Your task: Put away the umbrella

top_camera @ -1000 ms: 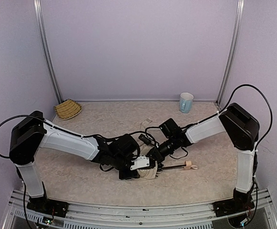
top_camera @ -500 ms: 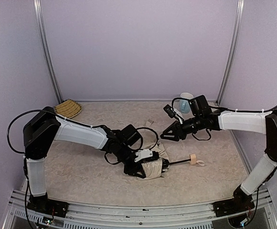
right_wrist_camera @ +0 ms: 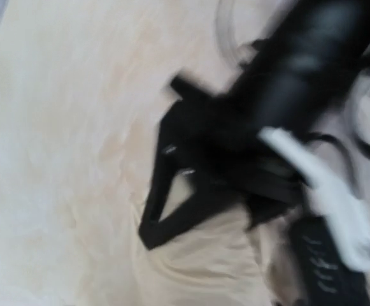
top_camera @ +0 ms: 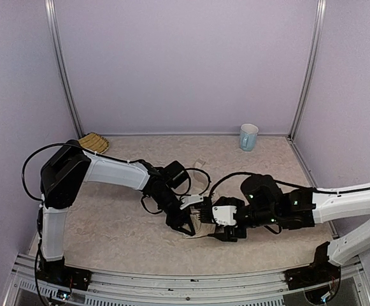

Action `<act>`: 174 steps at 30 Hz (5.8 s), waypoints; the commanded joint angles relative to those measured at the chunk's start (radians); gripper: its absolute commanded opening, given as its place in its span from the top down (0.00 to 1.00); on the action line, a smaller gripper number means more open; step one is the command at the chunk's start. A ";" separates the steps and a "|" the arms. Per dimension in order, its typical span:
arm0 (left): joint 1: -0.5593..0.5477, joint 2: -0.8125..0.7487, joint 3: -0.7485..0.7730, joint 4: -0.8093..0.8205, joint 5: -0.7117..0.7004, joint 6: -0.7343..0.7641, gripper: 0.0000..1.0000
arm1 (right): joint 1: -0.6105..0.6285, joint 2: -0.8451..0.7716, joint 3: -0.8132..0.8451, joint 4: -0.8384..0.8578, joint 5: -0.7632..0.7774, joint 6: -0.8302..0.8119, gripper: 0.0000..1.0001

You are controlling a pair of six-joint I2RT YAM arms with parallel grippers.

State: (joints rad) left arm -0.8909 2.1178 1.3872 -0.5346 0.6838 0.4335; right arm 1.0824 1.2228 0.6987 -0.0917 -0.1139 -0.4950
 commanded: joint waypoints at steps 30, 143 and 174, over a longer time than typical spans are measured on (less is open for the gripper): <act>0.080 -0.067 -0.135 0.047 -0.111 -0.051 0.01 | 0.070 0.540 0.108 0.070 0.450 -0.124 0.76; 0.050 0.104 -0.118 -0.196 0.045 0.161 0.76 | 0.011 0.576 0.148 0.078 0.330 -0.153 0.42; -0.008 -0.989 -0.983 0.985 -0.327 0.153 0.01 | -0.168 0.749 0.403 -0.537 -0.324 0.004 0.92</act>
State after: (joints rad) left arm -0.7864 1.2076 0.4572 0.3725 0.5110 0.4454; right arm 0.9623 1.8393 1.0645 -0.2951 -0.2104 -0.5293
